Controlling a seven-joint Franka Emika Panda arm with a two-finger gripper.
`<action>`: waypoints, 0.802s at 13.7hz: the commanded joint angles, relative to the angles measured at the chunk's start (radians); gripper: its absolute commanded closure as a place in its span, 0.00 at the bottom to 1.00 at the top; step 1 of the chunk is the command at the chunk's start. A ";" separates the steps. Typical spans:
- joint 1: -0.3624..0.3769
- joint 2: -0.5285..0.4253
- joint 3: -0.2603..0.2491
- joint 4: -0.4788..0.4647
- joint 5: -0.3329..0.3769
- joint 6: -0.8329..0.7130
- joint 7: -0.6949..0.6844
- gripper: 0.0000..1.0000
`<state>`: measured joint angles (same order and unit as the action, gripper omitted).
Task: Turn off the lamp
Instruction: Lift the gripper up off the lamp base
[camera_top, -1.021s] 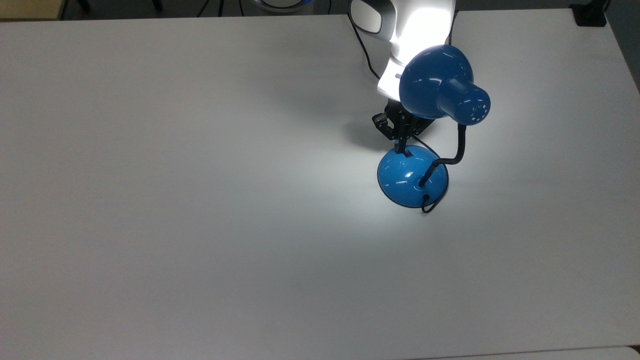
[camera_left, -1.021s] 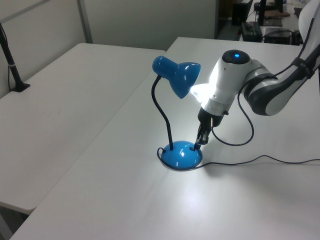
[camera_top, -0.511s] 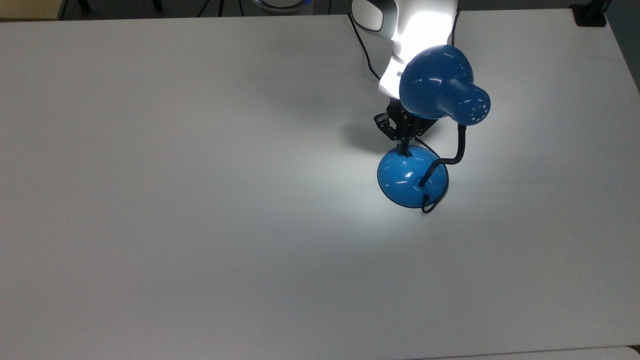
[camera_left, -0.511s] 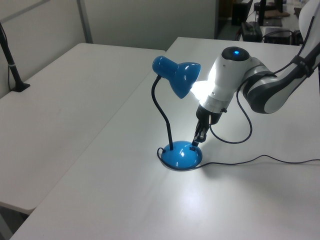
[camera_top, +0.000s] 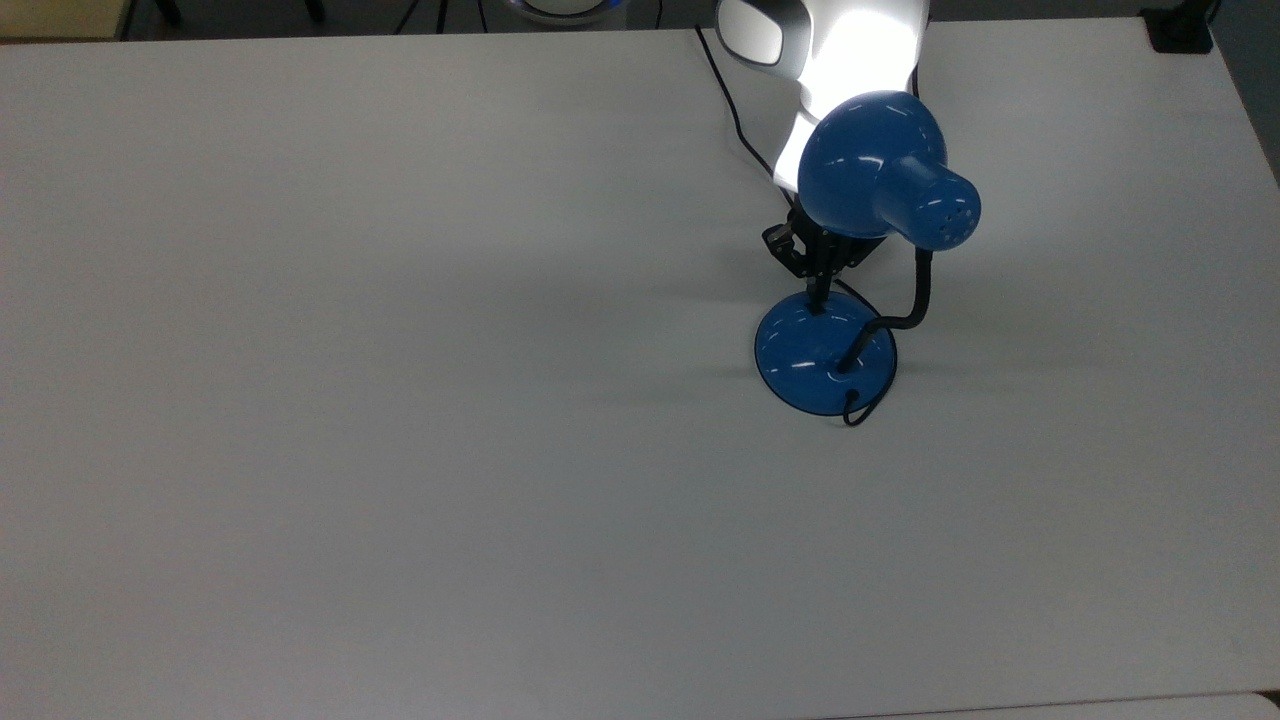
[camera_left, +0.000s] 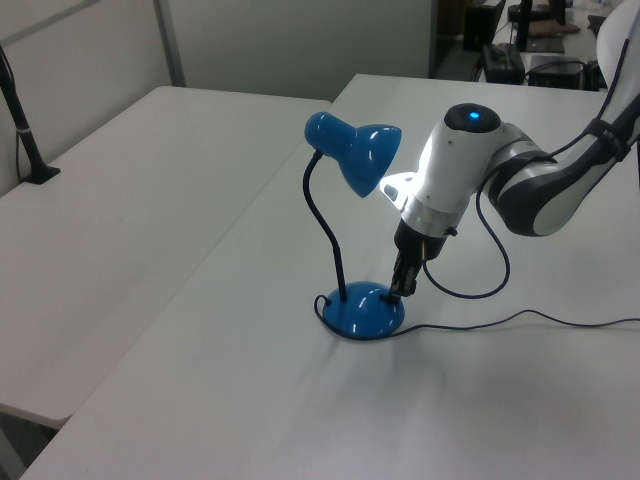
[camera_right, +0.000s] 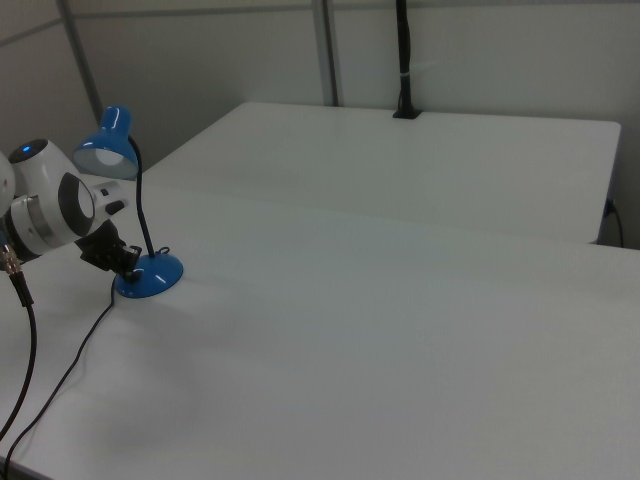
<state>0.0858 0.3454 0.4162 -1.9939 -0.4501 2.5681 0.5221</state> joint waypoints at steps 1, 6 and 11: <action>0.023 0.017 -0.020 -0.006 -0.022 0.011 0.033 1.00; 0.023 0.011 -0.020 -0.020 -0.024 -0.009 0.038 1.00; 0.029 -0.071 -0.010 -0.055 -0.010 -0.217 0.039 1.00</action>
<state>0.0937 0.3454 0.4161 -2.0041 -0.4505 2.4772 0.5301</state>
